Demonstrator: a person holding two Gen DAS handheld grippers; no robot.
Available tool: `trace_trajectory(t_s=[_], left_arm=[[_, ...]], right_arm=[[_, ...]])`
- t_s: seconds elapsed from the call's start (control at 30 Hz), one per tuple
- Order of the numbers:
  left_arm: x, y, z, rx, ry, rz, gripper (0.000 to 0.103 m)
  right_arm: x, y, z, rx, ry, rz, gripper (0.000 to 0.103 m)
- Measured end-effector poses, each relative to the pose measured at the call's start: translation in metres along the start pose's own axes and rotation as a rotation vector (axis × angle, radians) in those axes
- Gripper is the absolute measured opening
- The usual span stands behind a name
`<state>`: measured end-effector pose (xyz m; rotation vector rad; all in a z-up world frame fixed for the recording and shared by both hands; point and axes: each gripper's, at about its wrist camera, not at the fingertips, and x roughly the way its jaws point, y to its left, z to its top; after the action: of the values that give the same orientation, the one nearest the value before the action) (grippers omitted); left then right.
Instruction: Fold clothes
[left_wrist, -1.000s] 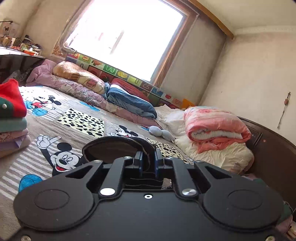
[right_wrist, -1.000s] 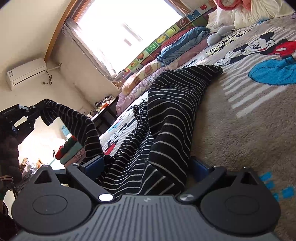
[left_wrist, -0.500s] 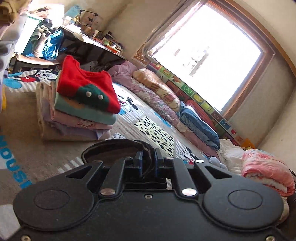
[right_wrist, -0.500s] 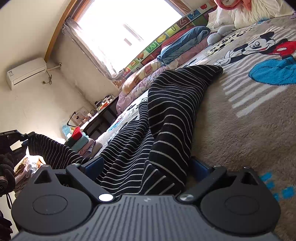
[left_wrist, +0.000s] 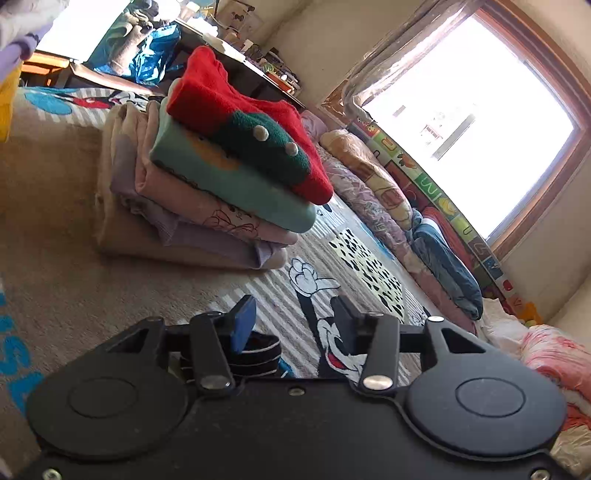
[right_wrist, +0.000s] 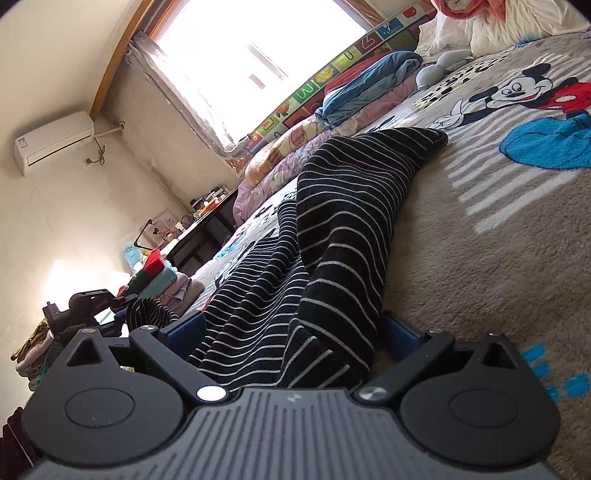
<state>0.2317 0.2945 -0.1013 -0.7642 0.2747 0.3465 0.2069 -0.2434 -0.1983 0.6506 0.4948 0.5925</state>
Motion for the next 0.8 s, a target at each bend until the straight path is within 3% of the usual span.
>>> trace_trajectory(t_s=[0.17,0.33,0.43,0.67,0.7,0.73,0.77,0.8], left_arm=[[-0.006,0.024,-0.003,-0.033,0.039,0.073,0.048],[0.012,0.051,-0.02,-0.081,0.171,0.16,0.052],[0.016,0.061,-0.028,-0.118,0.192,0.155,0.052],[0.028,0.045,-0.037,-0.017,0.189,0.119,0.051],[0.031,0.043,-0.038,0.0,0.184,0.117,0.04],[0.034,0.044,-0.038,0.003,0.19,0.113,0.017],[0.035,0.044,-0.038,0.002,0.191,0.11,0.004],[0.031,0.047,-0.036,-0.015,0.169,0.117,0.002]], right_arm=[[0.0,0.0,0.0,0.0,0.002,-0.001,0.099],[0.0,0.001,0.0,-0.002,0.004,-0.005,0.099],[0.0,0.001,0.001,-0.001,0.003,-0.004,0.099],[0.001,0.001,0.001,-0.001,0.003,-0.004,0.099],[0.001,0.0,0.001,-0.002,0.004,-0.004,0.099],[0.001,0.0,0.001,-0.002,0.004,-0.004,0.099],[0.001,0.0,0.001,-0.002,0.004,-0.005,0.099],[0.001,0.0,0.001,-0.002,0.005,-0.005,0.099]])
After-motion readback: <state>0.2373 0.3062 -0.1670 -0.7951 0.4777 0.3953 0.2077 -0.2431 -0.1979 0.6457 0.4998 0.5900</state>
